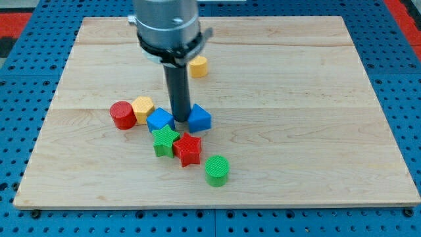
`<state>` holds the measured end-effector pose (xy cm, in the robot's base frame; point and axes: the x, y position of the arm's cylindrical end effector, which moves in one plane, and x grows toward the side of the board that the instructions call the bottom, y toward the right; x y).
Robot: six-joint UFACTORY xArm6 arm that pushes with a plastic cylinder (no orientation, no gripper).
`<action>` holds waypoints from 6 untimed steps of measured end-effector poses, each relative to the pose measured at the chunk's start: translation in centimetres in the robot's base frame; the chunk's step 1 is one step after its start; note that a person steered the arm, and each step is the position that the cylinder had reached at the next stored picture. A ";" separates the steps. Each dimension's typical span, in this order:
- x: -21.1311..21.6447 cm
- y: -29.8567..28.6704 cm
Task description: Move the blue triangle to the top of the green circle
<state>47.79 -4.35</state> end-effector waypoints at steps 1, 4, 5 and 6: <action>1.2 0.9; -3.0 10.4; -1.9 4.0; -2.8 4.4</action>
